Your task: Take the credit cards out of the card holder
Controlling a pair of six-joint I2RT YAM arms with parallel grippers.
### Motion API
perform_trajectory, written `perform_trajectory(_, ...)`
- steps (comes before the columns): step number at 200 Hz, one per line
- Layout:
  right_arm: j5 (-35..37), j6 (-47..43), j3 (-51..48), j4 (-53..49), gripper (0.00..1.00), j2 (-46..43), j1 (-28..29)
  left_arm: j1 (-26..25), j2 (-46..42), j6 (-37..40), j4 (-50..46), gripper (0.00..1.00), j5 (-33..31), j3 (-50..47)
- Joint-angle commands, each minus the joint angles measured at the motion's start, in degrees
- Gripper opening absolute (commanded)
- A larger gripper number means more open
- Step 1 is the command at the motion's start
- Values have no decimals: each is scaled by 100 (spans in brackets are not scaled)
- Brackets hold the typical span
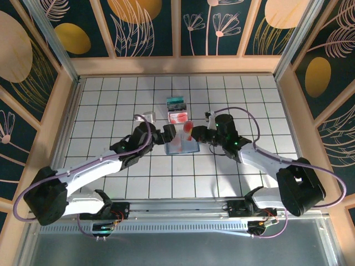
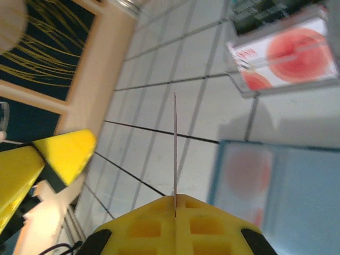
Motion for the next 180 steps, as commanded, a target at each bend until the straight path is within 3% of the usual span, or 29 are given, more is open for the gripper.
perform_trajectory(1, -504, 166, -107, 1161, 0, -224, -11, 138, -62, 61, 1052, 88, 1111, -117)
perform_trajectory(44, -981, 499, -123, 1990, 0, -328, -13, 301, 62, 138, 1824, 81, 2093, -57)
perform_trajectory(111, -1362, 752, -134, 2482, 0, -363, -16, 350, 213, 60, 2359, 63, 2605, -39)
perform_trajectory(166, -1463, 790, -111, 2569, 0, -352, -16, 375, 238, 60, 2486, 15, 2785, -21)
perform_trajectory(180, -1462, 783, -99, 2531, 4, -327, -13, 370, 225, 128, 2431, 3, 2772, -6)
